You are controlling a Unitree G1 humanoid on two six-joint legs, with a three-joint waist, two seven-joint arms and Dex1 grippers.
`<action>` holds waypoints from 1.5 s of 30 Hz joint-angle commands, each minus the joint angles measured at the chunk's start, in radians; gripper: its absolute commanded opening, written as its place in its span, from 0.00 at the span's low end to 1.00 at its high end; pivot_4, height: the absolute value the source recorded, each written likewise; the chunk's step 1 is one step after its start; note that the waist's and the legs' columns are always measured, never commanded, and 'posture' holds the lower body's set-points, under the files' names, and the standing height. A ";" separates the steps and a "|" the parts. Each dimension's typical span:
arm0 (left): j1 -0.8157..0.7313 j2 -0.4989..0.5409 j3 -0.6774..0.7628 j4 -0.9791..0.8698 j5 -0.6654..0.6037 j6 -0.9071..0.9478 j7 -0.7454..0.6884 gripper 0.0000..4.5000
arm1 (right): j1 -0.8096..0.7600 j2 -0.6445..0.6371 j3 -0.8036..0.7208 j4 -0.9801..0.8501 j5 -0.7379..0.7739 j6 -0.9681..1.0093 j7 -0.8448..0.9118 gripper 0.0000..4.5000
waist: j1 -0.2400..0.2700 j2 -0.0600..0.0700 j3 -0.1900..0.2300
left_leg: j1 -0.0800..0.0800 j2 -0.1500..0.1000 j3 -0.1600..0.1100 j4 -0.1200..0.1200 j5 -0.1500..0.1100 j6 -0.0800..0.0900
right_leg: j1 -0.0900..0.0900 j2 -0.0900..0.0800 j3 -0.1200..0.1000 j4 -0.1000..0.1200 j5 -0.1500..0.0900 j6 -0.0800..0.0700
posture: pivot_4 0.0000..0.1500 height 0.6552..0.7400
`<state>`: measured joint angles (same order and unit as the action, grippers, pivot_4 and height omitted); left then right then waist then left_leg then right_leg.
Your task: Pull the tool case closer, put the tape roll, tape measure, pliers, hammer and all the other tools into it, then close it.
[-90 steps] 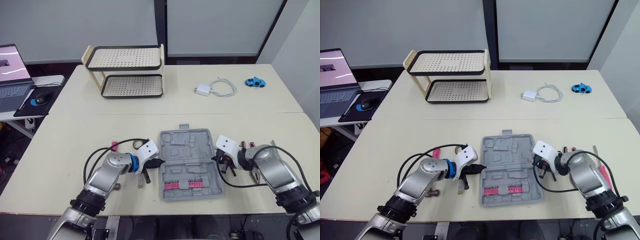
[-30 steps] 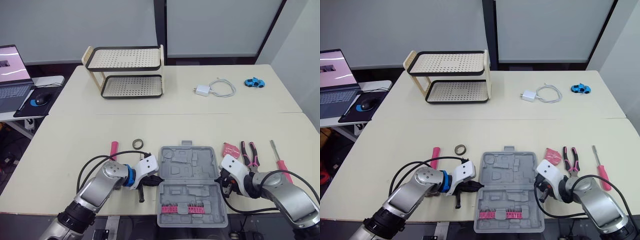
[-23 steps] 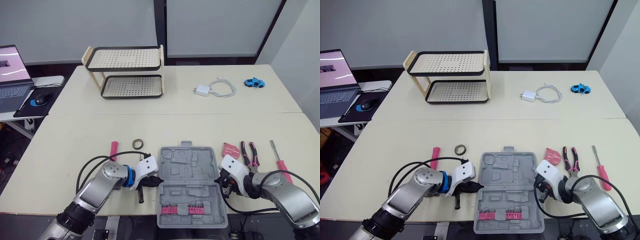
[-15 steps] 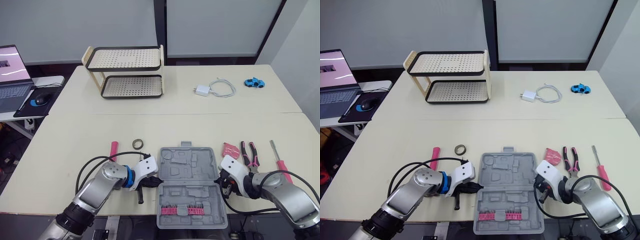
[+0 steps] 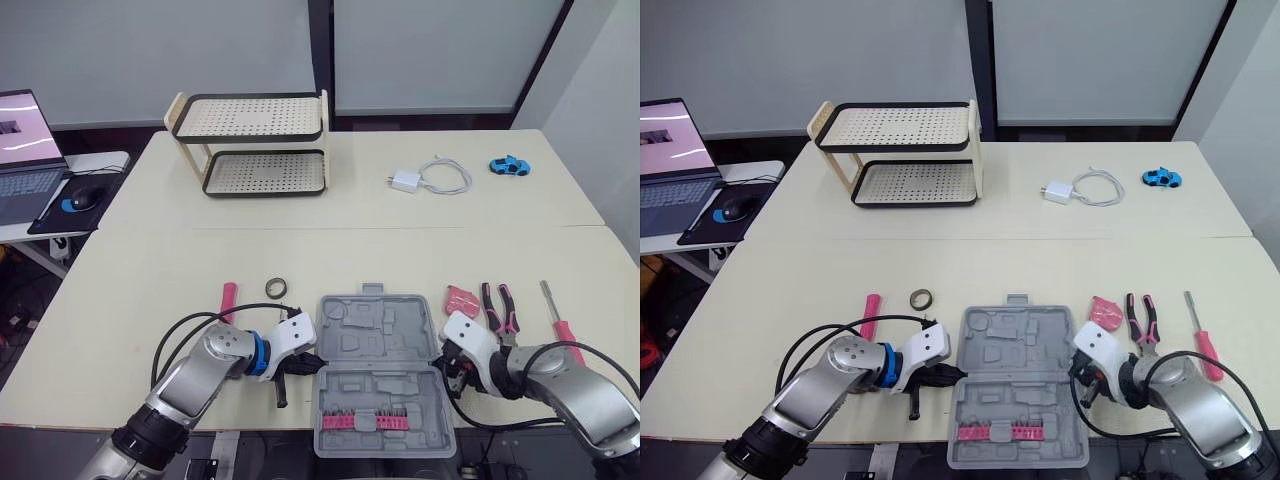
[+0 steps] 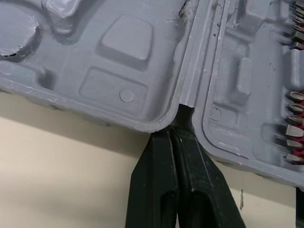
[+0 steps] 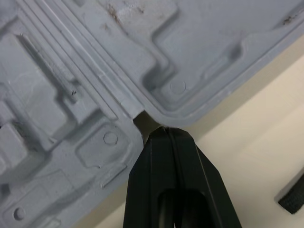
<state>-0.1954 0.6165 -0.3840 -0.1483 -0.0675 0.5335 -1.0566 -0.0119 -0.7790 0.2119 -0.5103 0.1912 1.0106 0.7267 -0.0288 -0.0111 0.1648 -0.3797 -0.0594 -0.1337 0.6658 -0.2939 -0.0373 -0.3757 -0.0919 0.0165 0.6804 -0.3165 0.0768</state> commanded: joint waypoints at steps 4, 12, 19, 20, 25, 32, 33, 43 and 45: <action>-0.007 0.027 0.019 -0.002 -0.009 -0.017 -0.002 0.02 | 0.032 -0.041 -0.059 -0.016 0.026 -0.036 0.006 0.00 | 0.000 0.000 0.000 | 0.000 0.000 0.000 0.000 0.000 0.000 | 0.000 0.000 0.000 0.000 0.000 0.000 | 1.00 1.00; 0.005 0.102 0.141 -0.040 -0.097 -0.045 -0.036 0.02 | 0.096 -0.115 -0.193 -0.048 0.038 -0.194 0.042 0.00 | 0.000 0.000 0.000 | 0.000 0.000 0.000 0.000 0.000 0.001 | 0.000 0.000 0.000 0.000 0.000 0.000 | 1.00 1.00; 0.097 0.212 0.486 -0.020 -0.268 -0.124 -0.094 0.02 | 0.301 -0.173 -0.522 -0.061 0.062 -0.524 0.195 0.00 | -0.001 0.000 0.000 | 0.001 0.001 0.000 -0.001 0.000 0.001 | 0.001 0.000 -0.001 -0.001 0.000 0.000 | 1.00 1.00; 0.122 0.233 0.535 0.012 -0.267 -0.169 -0.100 0.02 | 0.327 -0.176 -0.585 -0.060 0.078 -0.543 0.227 0.00 | -0.002 0.000 0.000 | 0.001 0.001 0.001 -0.001 0.000 0.001 | 0.001 0.000 0.000 -0.001 0.000 0.000 | 1.00 1.00; 0.236 0.335 0.697 0.165 -0.265 -0.249 -0.144 0.02 | 0.421 -0.202 -0.838 0.029 0.116 -0.643 0.390 0.00 | 0.000 0.000 0.000 | 0.005 0.002 0.002 -0.002 -0.001 0.001 | 0.004 0.000 0.000 -0.002 0.000 0.000 | 1.00 1.00; 0.344 0.378 0.851 0.345 -0.279 -0.329 -0.193 0.44 | 0.493 -0.259 -1.064 0.244 0.143 -0.677 0.588 0.29 | 0.003 -0.001 0.001 | 0.006 0.002 0.002 -0.002 -0.001 0.002 | 0.006 0.000 0.000 -0.002 0.000 0.000 | 1.00 1.00; 0.359 0.380 0.862 0.356 -0.279 -0.334 -0.197 0.51 | 0.509 -0.269 -1.082 0.283 0.129 -0.710 0.621 0.37 | 0.003 -0.001 0.001 | 0.006 0.002 0.002 -0.003 -0.001 0.002 | 0.007 0.000 0.000 -0.002 0.000 0.000 | 1.00 1.00; 0.411 0.361 0.904 0.436 -0.287 -0.381 -0.183 1.00 | 0.514 -0.342 -1.090 0.488 0.077 -0.841 0.707 1.00 | 0.000 -0.001 0.001 | 0.007 0.002 0.003 -0.004 -0.001 0.002 | 0.006 0.000 0.001 -0.003 -0.001 -0.001 | 1.00 1.00; 0.414 0.358 0.908 0.446 -0.288 -0.389 -0.174 1.00 | 0.504 -0.345 -1.083 0.478 0.077 -0.829 0.703 1.00 | 0.000 -0.001 0.001 | 0.007 0.002 0.003 -0.004 -0.001 0.002 | 0.006 0.000 0.001 -0.003 -0.001 -0.001 | 1.00 1.00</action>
<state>0.2146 0.9743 0.4736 0.2899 -0.3377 0.1636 -1.2361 0.4969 -1.0989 -0.8591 -0.0177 0.2639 0.1832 1.4251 -0.0285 -0.0124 0.1657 -0.3729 -0.0568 -0.1303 0.6622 -0.2953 -0.0349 -0.3693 -0.0920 0.0177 0.6778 -0.3173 0.0758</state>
